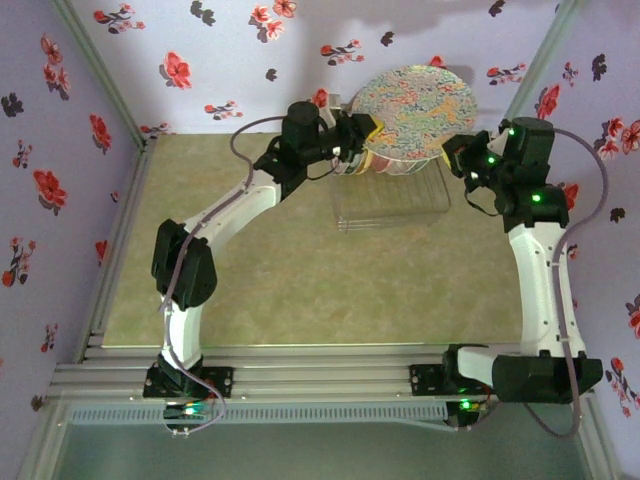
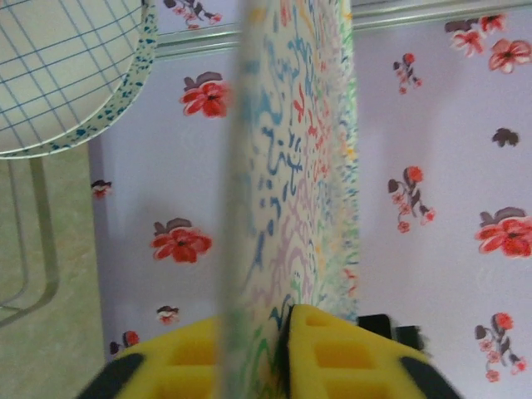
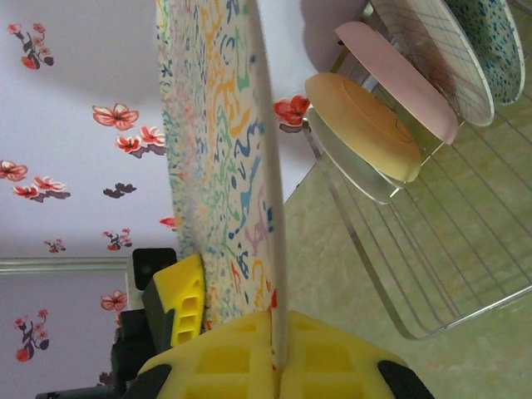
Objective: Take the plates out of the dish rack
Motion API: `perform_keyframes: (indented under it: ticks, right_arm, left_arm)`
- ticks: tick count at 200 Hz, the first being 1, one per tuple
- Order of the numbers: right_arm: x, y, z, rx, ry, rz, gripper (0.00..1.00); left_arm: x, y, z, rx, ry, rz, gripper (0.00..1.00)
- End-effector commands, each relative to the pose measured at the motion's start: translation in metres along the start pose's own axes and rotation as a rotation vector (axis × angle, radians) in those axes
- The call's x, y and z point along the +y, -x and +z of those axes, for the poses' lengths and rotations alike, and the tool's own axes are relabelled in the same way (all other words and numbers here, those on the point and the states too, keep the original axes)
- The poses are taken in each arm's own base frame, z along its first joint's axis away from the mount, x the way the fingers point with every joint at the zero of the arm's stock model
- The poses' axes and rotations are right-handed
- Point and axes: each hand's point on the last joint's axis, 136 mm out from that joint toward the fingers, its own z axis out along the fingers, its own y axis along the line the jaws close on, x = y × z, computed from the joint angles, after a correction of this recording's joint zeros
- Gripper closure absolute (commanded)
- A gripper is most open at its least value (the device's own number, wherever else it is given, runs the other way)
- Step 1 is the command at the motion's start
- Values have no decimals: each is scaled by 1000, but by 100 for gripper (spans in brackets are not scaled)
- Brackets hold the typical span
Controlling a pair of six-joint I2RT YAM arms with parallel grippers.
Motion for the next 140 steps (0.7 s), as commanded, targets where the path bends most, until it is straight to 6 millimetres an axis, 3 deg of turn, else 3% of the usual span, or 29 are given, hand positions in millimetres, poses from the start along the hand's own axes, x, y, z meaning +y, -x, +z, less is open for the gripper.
perform_keyframes:
  ticks: [1, 14, 80, 110, 140]
  right_arm:
    - [34, 0, -7, -7, 128, -89, 100]
    - [31, -1, -5, -3, 122, -87, 100]
    - [24, -1, -5, -13, 95, -116, 100]
    - [15, 1, -13, -49, 30, -219, 60]
    - [14, -4, -16, -44, 17, -335, 47]
  left_arm:
    - [-4, 0, 3, 5, -13, 31, 95]
    - [-5, 0, 2, 4, -14, 32, 100]
    - [-10, 1, -4, 0, -23, 38, 100]
    - [-18, 15, -22, -35, -34, 46, 100]
    - [-13, 42, -60, -107, -17, 43, 100]
